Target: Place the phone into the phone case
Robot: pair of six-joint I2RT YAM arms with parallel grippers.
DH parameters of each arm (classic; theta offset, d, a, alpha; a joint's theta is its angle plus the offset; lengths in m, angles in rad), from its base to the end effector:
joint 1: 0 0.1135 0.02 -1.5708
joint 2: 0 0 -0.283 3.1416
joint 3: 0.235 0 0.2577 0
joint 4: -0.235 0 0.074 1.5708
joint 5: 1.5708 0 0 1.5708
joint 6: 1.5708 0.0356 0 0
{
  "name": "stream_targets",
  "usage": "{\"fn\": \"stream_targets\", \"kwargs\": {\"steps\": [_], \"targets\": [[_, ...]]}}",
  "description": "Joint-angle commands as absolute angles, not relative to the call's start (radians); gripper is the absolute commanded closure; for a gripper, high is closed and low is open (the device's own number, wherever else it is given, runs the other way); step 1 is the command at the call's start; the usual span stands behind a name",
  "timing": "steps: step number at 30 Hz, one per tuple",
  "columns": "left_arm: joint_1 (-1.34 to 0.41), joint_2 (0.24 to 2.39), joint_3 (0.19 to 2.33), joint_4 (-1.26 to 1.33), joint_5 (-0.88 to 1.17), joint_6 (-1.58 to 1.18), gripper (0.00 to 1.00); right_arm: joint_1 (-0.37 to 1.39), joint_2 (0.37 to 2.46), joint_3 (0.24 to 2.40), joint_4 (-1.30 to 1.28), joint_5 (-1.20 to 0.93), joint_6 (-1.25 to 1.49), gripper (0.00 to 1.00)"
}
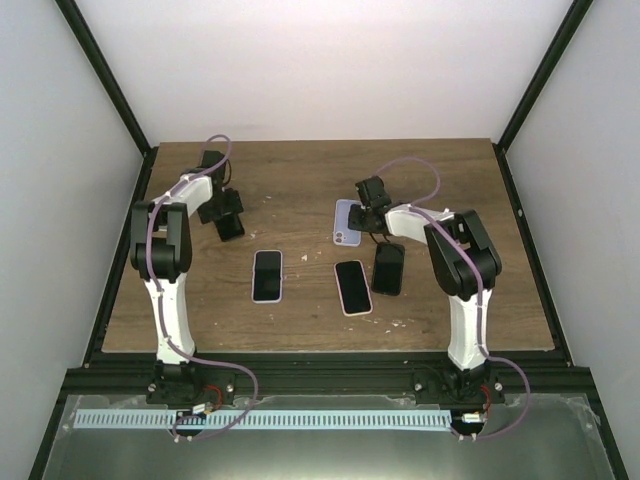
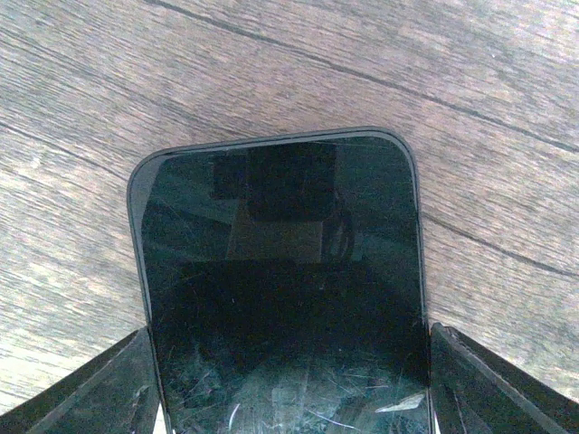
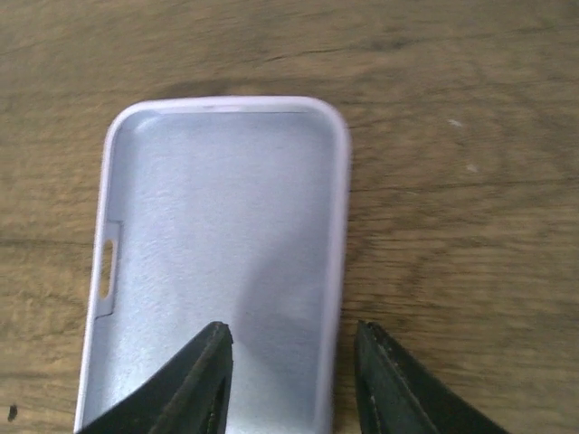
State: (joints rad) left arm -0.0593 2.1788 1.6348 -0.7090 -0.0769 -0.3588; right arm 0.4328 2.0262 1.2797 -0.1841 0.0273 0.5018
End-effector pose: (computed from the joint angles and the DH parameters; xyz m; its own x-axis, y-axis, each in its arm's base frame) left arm 0.4607 -0.0246 0.1634 -0.9002 -0.2973 -0.3182 -0.3001 0.9530 -0.0414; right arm 0.3950 0.1814 0.1536 -0.8328 0.1449 -0.5342 -0.0044 0.9634 0.2681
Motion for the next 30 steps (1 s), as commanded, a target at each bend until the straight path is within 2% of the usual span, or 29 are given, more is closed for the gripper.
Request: {"fn": "stream_targets", "kwargs": {"steps": [1,5,8,17,23,30], "targets": [[-0.069,2.143,1.61,-0.758,-0.022,-0.335,0.38,0.482,2.077,1.316,-0.253,0.038,0.507,0.67],[-0.07,2.09,1.544,-0.738,0.005,-0.332,0.41,0.528,2.074,1.314,-0.253,0.027,0.53,0.79],[-0.071,2.051,1.507,-0.723,0.039,-0.334,0.42,0.567,2.065,1.296,-0.244,-0.008,0.564,0.83],[-0.076,1.967,1.464,-0.718,0.096,-0.337,0.45,0.692,2.059,1.26,-0.227,-0.066,0.633,0.85],[-0.107,1.89,1.438,-0.707,0.169,-0.339,0.47,0.714,2.003,1.2,-0.179,-0.114,0.625,0.81],[-0.168,1.829,1.414,-0.686,0.277,-0.354,0.48,0.716,1.983,1.149,-0.195,-0.084,0.598,0.89]]}}
